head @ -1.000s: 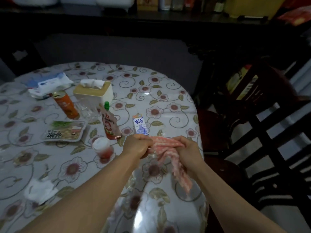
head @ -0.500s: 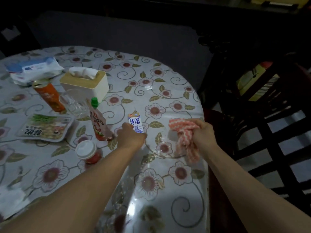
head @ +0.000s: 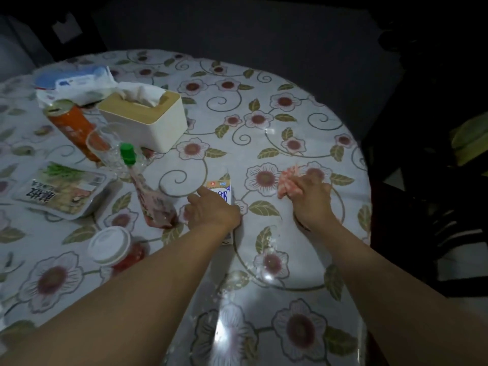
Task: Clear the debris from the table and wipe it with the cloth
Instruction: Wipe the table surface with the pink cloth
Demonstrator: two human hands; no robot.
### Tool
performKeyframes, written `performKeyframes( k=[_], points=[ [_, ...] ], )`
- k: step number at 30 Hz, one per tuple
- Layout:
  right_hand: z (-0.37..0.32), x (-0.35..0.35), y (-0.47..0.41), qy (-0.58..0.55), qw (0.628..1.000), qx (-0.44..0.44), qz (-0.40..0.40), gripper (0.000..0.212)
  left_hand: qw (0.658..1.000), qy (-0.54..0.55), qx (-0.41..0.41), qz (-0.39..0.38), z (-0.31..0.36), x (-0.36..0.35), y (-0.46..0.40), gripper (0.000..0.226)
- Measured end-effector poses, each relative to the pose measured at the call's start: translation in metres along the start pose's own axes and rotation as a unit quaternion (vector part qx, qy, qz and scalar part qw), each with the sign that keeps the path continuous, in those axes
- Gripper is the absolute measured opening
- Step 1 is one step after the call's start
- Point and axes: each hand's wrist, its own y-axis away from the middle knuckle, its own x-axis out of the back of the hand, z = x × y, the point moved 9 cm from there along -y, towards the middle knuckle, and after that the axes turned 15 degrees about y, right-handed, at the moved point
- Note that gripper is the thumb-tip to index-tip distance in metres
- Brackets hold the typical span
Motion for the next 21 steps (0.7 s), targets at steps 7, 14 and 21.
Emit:
performKeyframes(
  k=[7, 14, 21],
  points=[
    [-0.009, -0.018, 0.038, -0.004, 1.000, -0.004, 0.014, 0.058, 0.995, 0.077, -0.055, 0.011, 0.001, 0.019, 0.003, 0.067],
    [-0.027, -0.029, 0.078, 0.028, 0.999, 0.016, -0.014, 0.067, 0.967, 0.222, -0.114, 0.056, 0.016, 0.061, 0.008, 0.056],
    [-0.027, -0.027, 0.072, 0.016, 0.999, 0.029, -0.014, 0.054, 0.951, 0.223, -0.194, 0.091, 0.042, 0.076, -0.007, 0.068]
  ],
)
